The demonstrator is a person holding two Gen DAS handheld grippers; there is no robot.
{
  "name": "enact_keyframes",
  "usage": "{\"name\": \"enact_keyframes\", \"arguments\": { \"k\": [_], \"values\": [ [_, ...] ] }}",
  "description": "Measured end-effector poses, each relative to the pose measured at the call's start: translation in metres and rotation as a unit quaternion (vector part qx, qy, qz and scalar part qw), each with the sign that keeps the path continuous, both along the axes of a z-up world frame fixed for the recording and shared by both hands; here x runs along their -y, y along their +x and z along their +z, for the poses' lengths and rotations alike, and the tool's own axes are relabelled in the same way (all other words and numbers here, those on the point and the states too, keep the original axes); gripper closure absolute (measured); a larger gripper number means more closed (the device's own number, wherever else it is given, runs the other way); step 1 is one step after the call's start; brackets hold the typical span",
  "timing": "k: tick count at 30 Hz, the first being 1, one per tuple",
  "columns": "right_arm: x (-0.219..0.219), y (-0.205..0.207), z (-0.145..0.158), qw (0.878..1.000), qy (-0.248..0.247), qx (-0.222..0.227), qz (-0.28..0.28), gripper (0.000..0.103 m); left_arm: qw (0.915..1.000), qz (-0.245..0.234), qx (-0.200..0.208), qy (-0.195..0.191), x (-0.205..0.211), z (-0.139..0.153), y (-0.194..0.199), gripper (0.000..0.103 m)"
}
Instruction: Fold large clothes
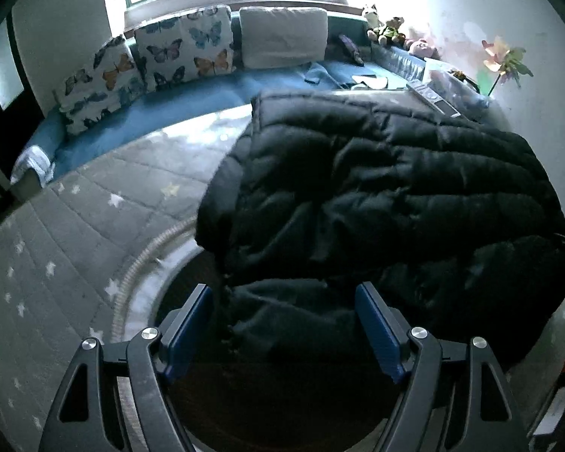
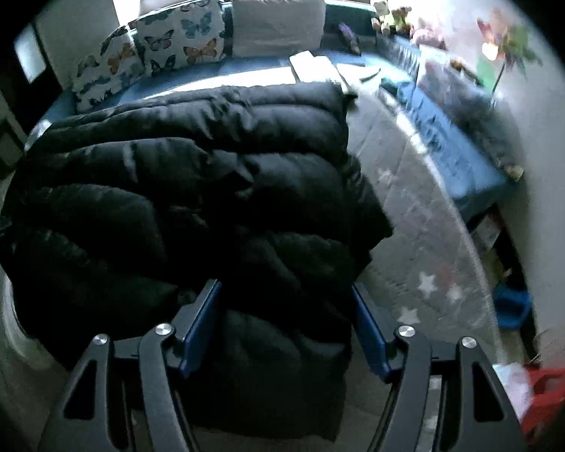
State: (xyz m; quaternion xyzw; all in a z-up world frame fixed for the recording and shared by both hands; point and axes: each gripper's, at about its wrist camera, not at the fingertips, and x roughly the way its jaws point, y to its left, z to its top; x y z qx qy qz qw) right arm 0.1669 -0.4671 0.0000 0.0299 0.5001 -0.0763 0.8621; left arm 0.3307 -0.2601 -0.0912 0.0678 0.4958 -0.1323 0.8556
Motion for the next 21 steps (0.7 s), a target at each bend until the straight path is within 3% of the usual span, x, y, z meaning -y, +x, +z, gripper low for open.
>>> {"name": "enact_keyframes", "arguments": {
  "k": [5, 13, 21],
  "values": [
    [-0.021, -0.003, 0.011, 0.999, -0.042, 0.020, 0.009, 0.029, 0.9999, 0.003, -0.011, -0.005, 0.001, -0.013, 0.001, 0.020],
    [-0.033, -0.009, 0.023, 0.993, -0.102, 0.052, -0.015, 0.029, 0.9999, -0.011, 0.007, 0.010, 0.007, -0.008, -0.016, 0.020],
    [-0.054, -0.013, 0.028, 0.995, -0.075, 0.062, 0.027, 0.029, 0.9996, -0.010, 0.027, -0.002, 0.005, 0.005, -0.032, 0.020]
  ]
}}
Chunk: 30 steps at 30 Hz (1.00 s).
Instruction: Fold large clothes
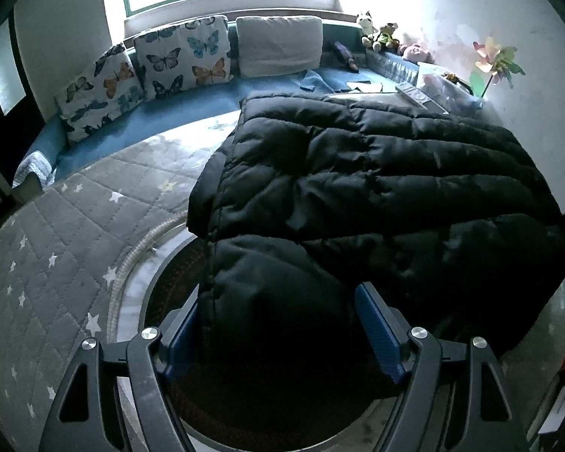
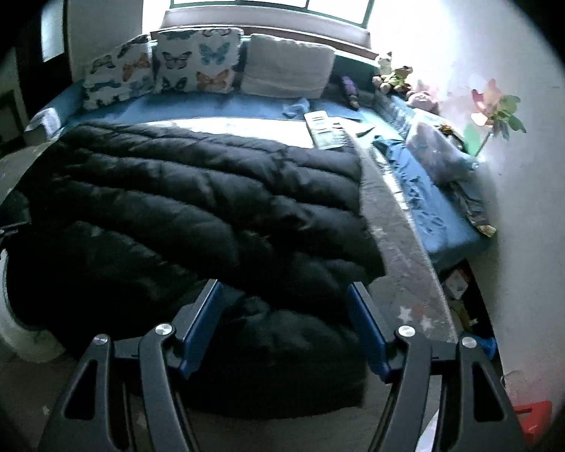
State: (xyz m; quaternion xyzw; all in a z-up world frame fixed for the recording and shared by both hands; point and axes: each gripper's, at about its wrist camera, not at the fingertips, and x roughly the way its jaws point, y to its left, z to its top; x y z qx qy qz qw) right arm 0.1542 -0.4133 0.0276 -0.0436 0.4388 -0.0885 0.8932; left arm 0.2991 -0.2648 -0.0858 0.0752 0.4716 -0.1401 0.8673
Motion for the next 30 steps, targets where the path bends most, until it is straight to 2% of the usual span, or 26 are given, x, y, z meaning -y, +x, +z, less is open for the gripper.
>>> {"name": "enact_keyframes", "arguments": {
  "k": [7, 9, 13, 17, 20, 23, 30],
  "values": [
    [-0.018, 0.010, -0.006, 1.000, 0.013, -0.013, 0.012, 0.029, 0.9999, 0.003, 0.007, -0.007, 0.001, 0.005, -0.008, 0.020],
    [-0.018, 0.022, -0.013, 0.998, 0.044, -0.034, 0.019, 0.029, 0.9999, 0.003, 0.008, -0.008, 0.002, 0.006, -0.009, 0.020],
    [-0.023, 0.040, -0.039, 0.996, 0.035, -0.080, 0.014, 0.029, 0.9998, 0.006, 0.008, -0.014, -0.001, 0.011, -0.012, 0.020],
    [-0.022, 0.027, -0.030, 0.997, 0.052, -0.063, 0.010, 0.029, 0.9993, 0.004, 0.036, -0.001, 0.001, 0.021, -0.027, 0.020],
    [-0.029, 0.009, -0.019, 0.998, 0.041, -0.049, 0.016, 0.029, 0.9988, 0.006, 0.049, 0.006, 0.004, 0.028, -0.040, 0.020],
    [-0.041, -0.011, -0.008, 0.999, 0.028, -0.028, 0.022, 0.029, 0.9984, 0.001, 0.056, -0.005, 0.006, 0.038, -0.057, 0.020],
    [-0.066, -0.045, 0.007, 0.999, 0.050, 0.011, 0.019, 0.029, 0.9980, -0.008, 0.051, -0.038, 0.005, 0.054, -0.103, 0.020]
  ]
}}
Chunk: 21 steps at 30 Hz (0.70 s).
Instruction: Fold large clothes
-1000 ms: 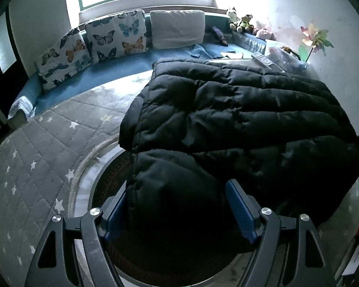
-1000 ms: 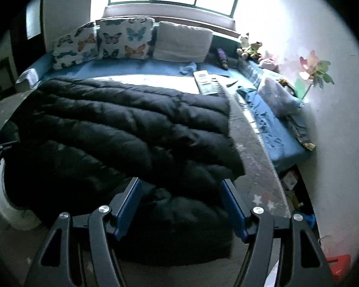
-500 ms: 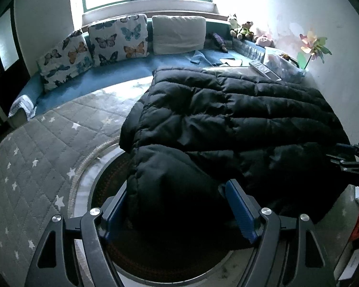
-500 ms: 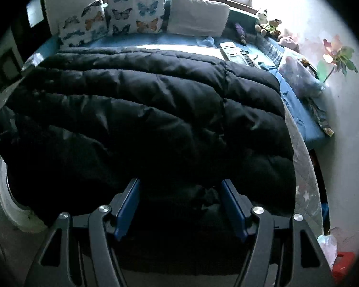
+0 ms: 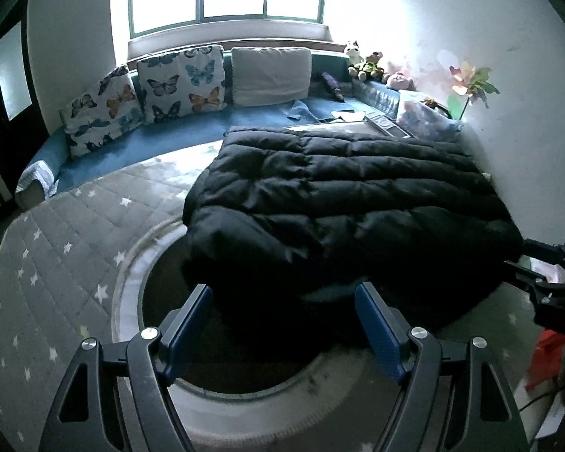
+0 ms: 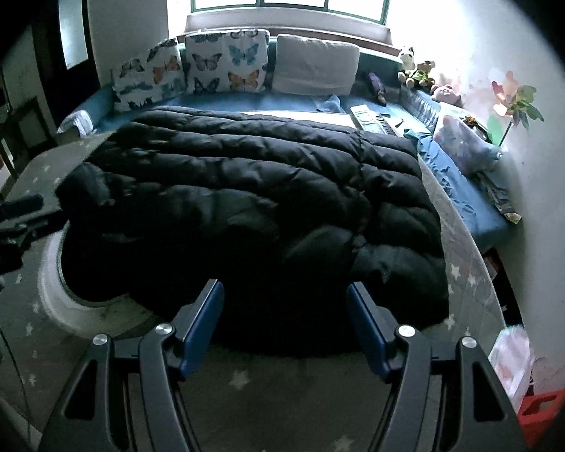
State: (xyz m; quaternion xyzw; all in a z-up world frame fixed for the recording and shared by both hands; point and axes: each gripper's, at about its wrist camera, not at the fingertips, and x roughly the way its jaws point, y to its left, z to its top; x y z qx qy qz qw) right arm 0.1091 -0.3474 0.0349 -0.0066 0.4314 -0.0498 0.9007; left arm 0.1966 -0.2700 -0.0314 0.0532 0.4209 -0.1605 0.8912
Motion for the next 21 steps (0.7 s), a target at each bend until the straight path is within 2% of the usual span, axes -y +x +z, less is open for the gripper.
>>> {"name": "enact_keyframes", "arguments": {
  "k": [9, 21],
  "values": [
    [-0.030, -0.027, 0.007, 0.999, -0.004, 0.040, -0.007, 0.029, 0.9999, -0.006, 0.012, -0.010, -0.008, 0.012, -0.055, 0.020],
    [-0.047, -0.047, 0.000, 0.999, 0.002, 0.050, -0.014, 0.029, 0.9997, -0.003, 0.004, -0.024, -0.019, 0.012, -0.081, 0.020]
  ]
}}
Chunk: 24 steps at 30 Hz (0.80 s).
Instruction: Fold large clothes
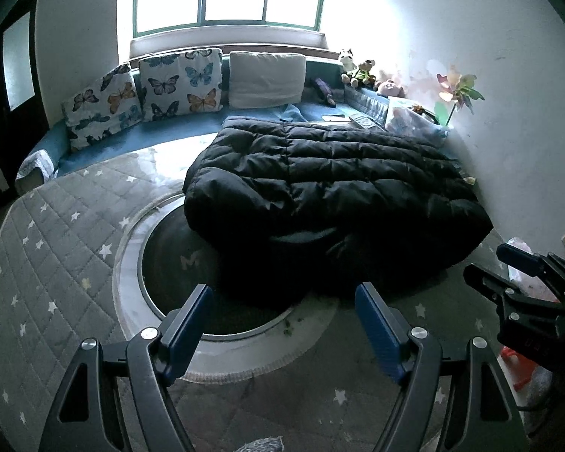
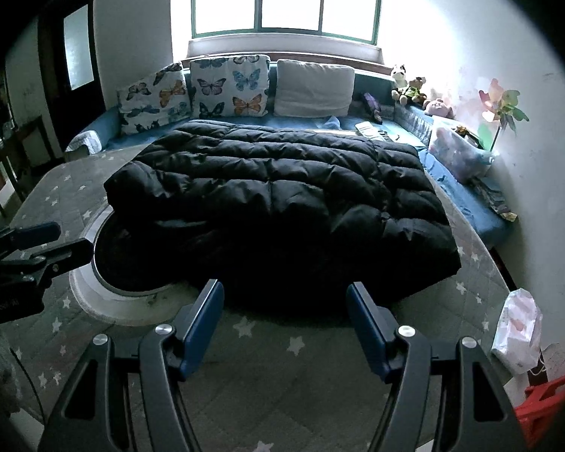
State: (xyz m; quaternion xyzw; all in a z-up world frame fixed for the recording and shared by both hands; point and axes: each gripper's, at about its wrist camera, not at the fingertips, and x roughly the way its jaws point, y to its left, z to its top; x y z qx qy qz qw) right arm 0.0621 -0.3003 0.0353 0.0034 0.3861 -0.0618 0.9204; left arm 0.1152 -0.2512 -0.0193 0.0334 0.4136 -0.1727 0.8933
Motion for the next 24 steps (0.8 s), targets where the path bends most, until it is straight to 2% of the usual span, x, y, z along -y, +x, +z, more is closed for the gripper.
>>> {"name": "enact_keyframes", "arguments": {
  "k": [24],
  "values": [
    [-0.002, -0.011, 0.002, 1.000, -0.001, 0.009, -0.006, 0.029, 0.9994, 0.001, 0.029, 0.019, 0.006, 0.016, -0.016, 0.020]
  ]
}}
